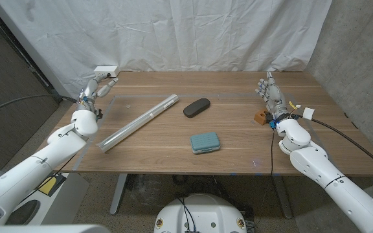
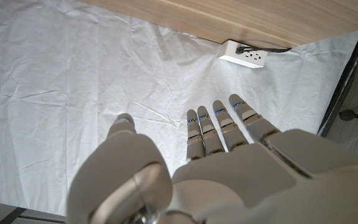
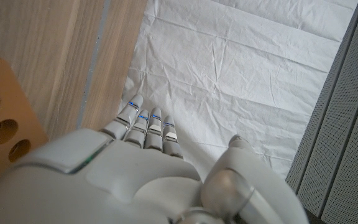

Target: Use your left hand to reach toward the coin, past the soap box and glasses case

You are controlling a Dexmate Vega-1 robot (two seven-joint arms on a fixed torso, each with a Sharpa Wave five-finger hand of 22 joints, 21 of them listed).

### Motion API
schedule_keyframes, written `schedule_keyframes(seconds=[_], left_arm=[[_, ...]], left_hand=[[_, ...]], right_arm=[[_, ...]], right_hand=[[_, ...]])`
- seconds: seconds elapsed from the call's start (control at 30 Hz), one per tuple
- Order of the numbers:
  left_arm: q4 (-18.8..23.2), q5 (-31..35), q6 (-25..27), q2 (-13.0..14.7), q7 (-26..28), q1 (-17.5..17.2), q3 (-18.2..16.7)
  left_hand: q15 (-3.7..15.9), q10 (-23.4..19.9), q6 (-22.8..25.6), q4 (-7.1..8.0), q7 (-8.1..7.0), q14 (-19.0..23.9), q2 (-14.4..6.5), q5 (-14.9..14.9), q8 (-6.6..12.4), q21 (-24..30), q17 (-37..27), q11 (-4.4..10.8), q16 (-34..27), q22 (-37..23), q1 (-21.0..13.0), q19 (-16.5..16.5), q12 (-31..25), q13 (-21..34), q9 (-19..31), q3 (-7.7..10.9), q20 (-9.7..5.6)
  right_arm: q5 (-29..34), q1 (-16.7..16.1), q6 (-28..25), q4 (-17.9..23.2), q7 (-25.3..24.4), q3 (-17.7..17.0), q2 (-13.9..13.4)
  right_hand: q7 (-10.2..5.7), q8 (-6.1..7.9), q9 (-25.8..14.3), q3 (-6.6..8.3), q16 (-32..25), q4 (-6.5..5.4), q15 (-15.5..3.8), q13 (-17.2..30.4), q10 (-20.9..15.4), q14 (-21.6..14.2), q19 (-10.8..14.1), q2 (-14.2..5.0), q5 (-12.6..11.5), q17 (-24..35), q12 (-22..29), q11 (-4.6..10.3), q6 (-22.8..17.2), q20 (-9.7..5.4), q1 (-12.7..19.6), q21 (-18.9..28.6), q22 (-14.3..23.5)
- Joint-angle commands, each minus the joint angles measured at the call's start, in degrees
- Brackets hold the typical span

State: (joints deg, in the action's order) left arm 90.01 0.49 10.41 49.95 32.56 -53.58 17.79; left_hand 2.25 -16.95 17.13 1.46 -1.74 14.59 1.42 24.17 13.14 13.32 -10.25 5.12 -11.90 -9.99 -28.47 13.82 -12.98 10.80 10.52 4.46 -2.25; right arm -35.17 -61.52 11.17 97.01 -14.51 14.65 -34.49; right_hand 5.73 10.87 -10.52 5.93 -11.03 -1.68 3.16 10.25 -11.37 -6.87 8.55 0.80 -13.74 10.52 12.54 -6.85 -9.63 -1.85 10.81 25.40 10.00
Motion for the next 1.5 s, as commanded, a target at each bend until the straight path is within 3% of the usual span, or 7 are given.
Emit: schedule_keyframes(seconds=[0.03,0.33,0.57,1.3,1.5], left_arm=[[0.50,4.51,4.06,-1.02,3.08,1.65,1.92],[0.99,5.04,6.32,-1.30,1.88,2.97,2.69],[2.66,7.31,11.97,-0.43,-0.88,4.92,5.00],[7.09,11.51,23.06,1.52,-6.75,7.89,9.18],[6.31,12.26,24.46,1.74,-8.52,9.17,10.59]], left_hand=[[3.54,-0.92,0.74,-0.68,-0.34,0.67,-0.64,0.69,0.38,-0.07,-0.23,0.29,0.17,-0.30,-1.38,0.50,-0.05,0.14,0.28,0.58,-3.88],[3.77,-1.12,1.29,-1.09,-0.61,0.68,-1.50,1.13,0.40,-0.33,-0.23,0.31,0.37,-0.32,-2.56,0.32,0.16,0.15,0.27,1.15,-4.08],[3.72,-0.75,0.86,-1.45,-0.75,0.14,-2.04,1.39,0.05,-0.71,-0.22,0.56,0.71,-0.33,-3.49,-0.30,0.53,0.15,0.27,1.53,-4.06],[3.60,-0.23,0.18,-1.94,-0.79,-0.35,-2.15,1.52,-0.55,-1.19,-0.22,0.42,1.00,-0.35,-4.50,-1.09,1.05,0.17,0.27,1.63,-3.60],[3.48,-0.01,-0.05,-2.00,-0.72,-0.75,-2.10,1.52,-0.72,-1.32,-0.24,0.47,1.15,-0.37,-4.60,-1.35,1.20,0.17,0.27,1.55,-3.61]], right_arm=[[-0.24,-0.99,0.10,0.86,-0.03,-0.85,-0.65],[-0.34,-1.89,-0.02,1.76,0.06,-1.61,-1.50],[-0.08,-2.52,-0.21,2.20,-0.41,-2.19,-1.99],[0.32,-3.49,1.50,1.27,-0.40,-2.87,-1.64],[0.21,-3.76,0.89,1.78,-0.58,-2.87,-1.78]], right_hand=[[-0.03,0.39,-0.16,-0.27,-0.20,-0.10,0.08,0.32,-0.28,-0.52,0.40,-0.52,-0.30,0.20,-0.24,0.00,-0.64,0.07,0.17,-0.33,0.15],[-0.11,0.42,-0.17,-0.37,-0.60,-0.10,-0.09,0.32,-0.50,-1.62,0.76,-0.58,-0.28,0.24,-0.19,0.15,-0.77,0.19,0.08,-0.54,0.16],[-0.20,0.44,-0.17,-0.43,-0.67,-0.11,-0.09,0.32,-0.78,-1.89,1.15,-0.59,-0.27,0.27,-0.11,0.17,-0.88,0.11,0.02,-0.57,0.18],[-0.39,0.58,-0.17,-0.60,-0.66,-0.08,-0.13,0.33,-1.48,-2.26,1.61,-0.68,-0.26,0.32,0.06,0.18,-1.43,0.08,-0.08,-1.00,0.21],[-0.42,0.58,-0.17,-0.64,-0.63,-0.07,-0.16,0.33,-1.56,-2.30,1.71,-0.72,-0.26,0.32,0.06,0.35,-1.51,0.04,-0.10,-1.13,0.22]])
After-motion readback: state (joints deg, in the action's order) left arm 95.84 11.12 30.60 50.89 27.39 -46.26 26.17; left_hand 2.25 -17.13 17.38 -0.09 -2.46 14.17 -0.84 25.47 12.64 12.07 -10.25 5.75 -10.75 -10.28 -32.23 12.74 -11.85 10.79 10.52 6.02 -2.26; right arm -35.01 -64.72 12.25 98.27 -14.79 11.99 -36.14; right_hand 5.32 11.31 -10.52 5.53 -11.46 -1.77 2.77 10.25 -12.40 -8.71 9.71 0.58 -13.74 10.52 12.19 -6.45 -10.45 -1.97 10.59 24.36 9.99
